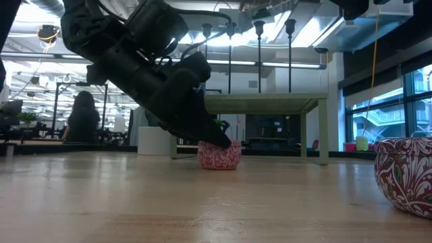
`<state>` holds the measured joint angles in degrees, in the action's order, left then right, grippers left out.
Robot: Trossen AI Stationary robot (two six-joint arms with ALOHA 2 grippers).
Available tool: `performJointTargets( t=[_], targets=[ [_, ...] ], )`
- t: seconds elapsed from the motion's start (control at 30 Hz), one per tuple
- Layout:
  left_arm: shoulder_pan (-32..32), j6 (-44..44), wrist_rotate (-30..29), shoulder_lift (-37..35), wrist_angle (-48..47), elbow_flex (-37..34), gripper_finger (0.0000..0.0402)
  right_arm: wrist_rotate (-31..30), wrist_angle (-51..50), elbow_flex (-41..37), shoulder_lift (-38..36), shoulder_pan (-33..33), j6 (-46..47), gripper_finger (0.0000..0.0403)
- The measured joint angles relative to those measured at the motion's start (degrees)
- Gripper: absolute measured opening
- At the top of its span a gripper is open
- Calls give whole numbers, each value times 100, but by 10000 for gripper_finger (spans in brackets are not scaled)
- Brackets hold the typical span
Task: Pick & Place candle stick holders
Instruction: Put the pink scented candle on the shelf aligned with the other blue scented candle
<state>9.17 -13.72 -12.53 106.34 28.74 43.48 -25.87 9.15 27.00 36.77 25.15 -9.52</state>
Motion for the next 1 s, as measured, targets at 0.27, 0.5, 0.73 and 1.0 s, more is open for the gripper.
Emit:
performJointTargets(
  t=[0.27, 0.5, 0.73, 1.0],
  targets=[
    [0, -1, 0, 0, -5, 0, 286, 0, 0, 0, -1, -2, 0, 289],
    [0, -191, 6, 0, -43, 65, 290, 0, 0, 0, 0, 0, 0, 289],
    [17, -201, 26, 0, -32, 400, 297, 0, 0, 0, 0, -1, 0, 289],
    [17, -116, 26, 0, -29, 800, 297, 0, 0, 0, 0, -2, 0, 289]
  ],
)
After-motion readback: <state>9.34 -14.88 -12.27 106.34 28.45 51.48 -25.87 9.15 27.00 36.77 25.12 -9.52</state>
